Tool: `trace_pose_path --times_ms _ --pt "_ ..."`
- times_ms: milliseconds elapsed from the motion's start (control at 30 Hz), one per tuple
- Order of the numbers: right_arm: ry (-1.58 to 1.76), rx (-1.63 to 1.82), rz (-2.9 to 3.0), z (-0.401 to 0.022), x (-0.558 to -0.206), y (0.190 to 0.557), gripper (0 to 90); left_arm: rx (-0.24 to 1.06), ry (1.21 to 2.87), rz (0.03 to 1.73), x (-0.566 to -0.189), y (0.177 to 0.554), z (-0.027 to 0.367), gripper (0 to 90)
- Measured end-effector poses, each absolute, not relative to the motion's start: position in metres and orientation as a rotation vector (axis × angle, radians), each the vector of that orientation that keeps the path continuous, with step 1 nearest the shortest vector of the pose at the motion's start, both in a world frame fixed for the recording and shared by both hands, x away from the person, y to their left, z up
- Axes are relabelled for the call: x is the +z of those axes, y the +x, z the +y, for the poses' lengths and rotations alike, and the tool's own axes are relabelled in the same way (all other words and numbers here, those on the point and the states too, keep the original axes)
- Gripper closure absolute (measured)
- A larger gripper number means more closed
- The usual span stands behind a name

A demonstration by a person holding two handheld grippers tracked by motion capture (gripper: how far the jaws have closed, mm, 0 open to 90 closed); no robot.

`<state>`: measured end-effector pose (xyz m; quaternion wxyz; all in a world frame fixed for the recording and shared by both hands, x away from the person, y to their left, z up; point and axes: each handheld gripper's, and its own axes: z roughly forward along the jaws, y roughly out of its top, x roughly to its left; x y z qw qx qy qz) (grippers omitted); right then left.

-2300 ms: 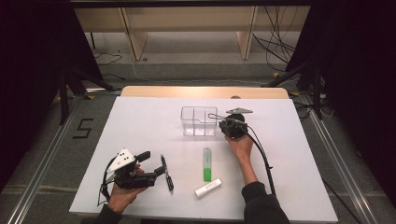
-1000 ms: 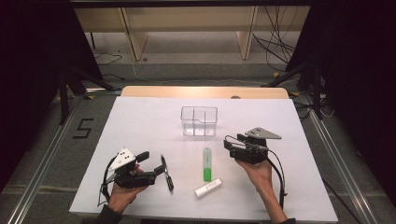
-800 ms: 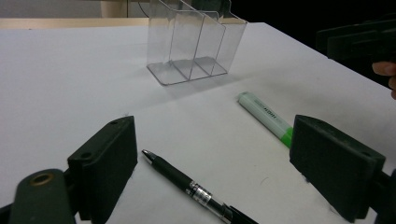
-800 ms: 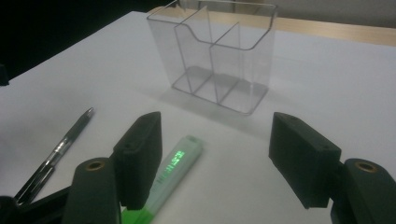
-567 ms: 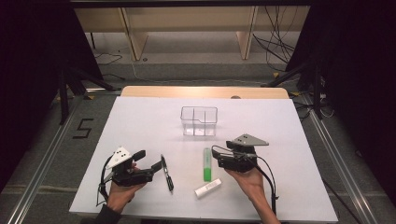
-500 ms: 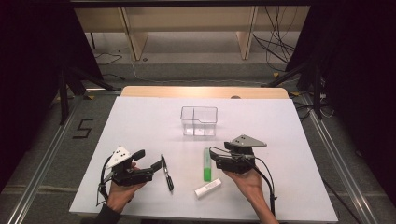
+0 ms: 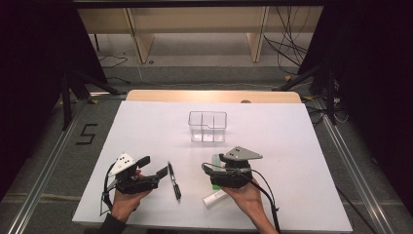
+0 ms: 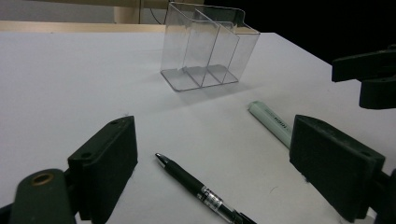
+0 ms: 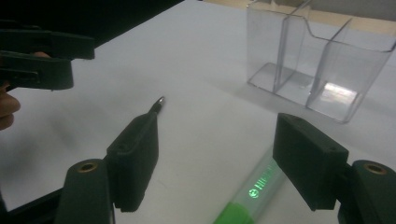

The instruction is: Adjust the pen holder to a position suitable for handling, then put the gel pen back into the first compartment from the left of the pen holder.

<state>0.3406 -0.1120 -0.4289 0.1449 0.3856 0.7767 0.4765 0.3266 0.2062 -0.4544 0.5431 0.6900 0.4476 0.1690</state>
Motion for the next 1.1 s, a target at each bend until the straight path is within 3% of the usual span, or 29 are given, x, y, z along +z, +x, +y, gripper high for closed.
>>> trace_pose_path --times_ms 500,1100 --pt "1.062 1.325 2.321 -0.084 -0.436 0.334 27.3 0.405 1.635 1.064 -0.454 0.325 0.211 14.6" --pt "0.991 1.254 2.435 -0.044 -0.448 0.329 30.1 0.451 1.605 1.081 -0.452 0.322 0.216 14.6"
